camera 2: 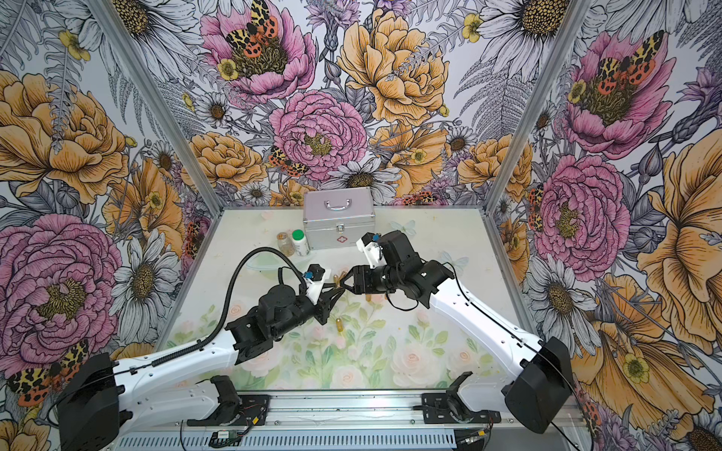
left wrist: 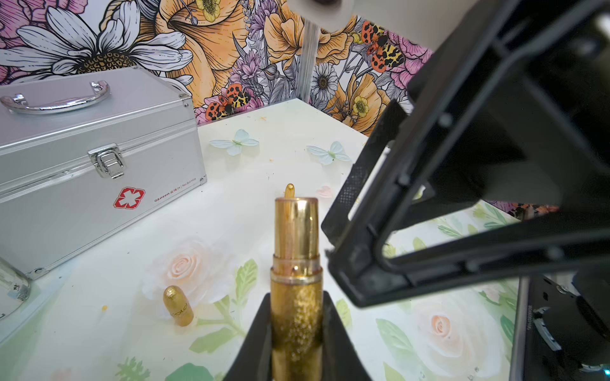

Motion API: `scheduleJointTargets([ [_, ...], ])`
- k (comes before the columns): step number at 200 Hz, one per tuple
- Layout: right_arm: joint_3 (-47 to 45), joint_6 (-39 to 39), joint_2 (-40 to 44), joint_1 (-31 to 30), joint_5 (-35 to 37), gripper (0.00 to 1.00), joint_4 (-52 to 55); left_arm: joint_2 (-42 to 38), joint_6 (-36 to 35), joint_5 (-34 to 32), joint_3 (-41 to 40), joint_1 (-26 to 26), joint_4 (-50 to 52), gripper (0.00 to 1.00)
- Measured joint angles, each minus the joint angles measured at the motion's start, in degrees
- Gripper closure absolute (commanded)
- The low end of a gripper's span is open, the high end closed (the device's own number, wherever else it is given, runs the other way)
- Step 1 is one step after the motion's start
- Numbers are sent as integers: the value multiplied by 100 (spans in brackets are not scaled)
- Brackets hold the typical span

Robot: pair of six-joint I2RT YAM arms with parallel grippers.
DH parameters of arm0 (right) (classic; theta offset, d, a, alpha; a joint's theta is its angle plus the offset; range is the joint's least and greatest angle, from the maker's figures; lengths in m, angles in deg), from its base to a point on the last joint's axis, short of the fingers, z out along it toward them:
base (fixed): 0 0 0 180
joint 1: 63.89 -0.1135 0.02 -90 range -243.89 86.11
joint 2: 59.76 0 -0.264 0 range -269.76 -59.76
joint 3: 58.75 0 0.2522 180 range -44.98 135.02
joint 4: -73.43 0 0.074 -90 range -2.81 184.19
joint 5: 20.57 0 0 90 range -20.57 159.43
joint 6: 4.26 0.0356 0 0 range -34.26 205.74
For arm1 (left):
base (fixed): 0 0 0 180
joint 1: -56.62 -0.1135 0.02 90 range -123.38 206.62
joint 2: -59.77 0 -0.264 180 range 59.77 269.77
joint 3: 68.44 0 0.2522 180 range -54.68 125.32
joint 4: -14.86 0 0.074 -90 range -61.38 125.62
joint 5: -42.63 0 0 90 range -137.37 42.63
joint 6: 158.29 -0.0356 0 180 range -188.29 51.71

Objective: Open the lipstick cap
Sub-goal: Place the lipstick at the center of the board.

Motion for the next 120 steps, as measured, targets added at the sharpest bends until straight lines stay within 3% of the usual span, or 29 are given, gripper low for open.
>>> scheduleJointTargets([
  [79, 2, 138, -219, -94, -168, 66, -254, 0, -92, 85, 2, 0, 0, 100],
  [120, 2, 166, -240, -116, -240, 70, -308, 2, -109, 109, 33, 0, 0, 100],
])
